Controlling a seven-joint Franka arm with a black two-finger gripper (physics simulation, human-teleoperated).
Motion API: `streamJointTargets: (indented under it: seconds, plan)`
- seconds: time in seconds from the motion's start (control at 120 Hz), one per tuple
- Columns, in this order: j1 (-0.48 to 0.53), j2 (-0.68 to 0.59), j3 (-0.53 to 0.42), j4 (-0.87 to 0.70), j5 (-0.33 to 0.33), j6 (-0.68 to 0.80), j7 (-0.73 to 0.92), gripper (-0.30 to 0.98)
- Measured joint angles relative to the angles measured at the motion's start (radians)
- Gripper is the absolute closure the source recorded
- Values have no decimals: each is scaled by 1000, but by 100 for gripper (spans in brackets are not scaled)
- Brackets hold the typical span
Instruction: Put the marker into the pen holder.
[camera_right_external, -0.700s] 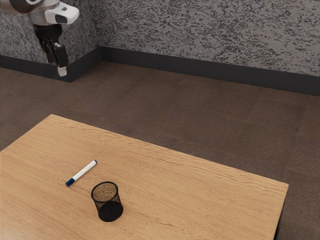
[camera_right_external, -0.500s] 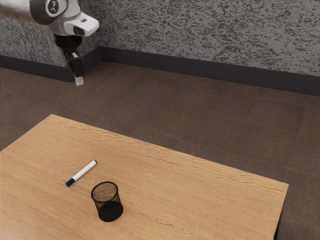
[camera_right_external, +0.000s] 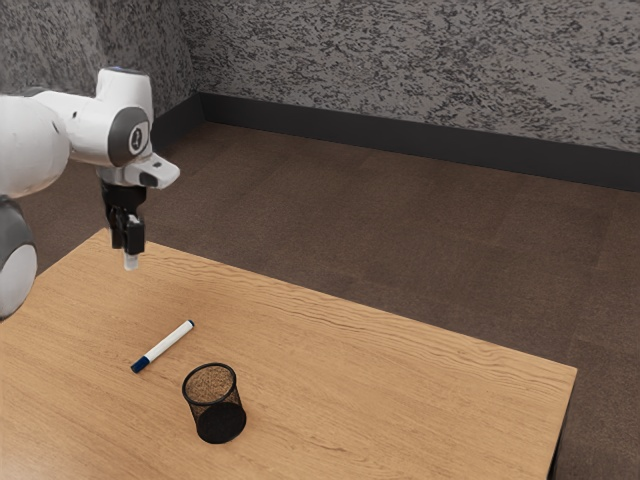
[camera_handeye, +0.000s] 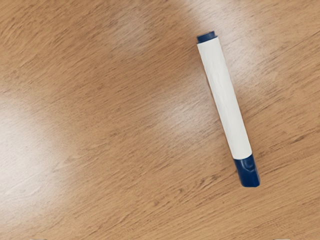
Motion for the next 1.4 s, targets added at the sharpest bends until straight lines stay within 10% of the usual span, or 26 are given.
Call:
streamJointTargets:
  seconds: [0.433, 0.708, 1.4]
  plan:
    - [132, -72, -167, -119, -160, 163, 172, 20]
    - [133, -79, -168, -195, -421, 213, 246, 22]
    - [117, -189, -169, -197, -601, 354, 255, 39]
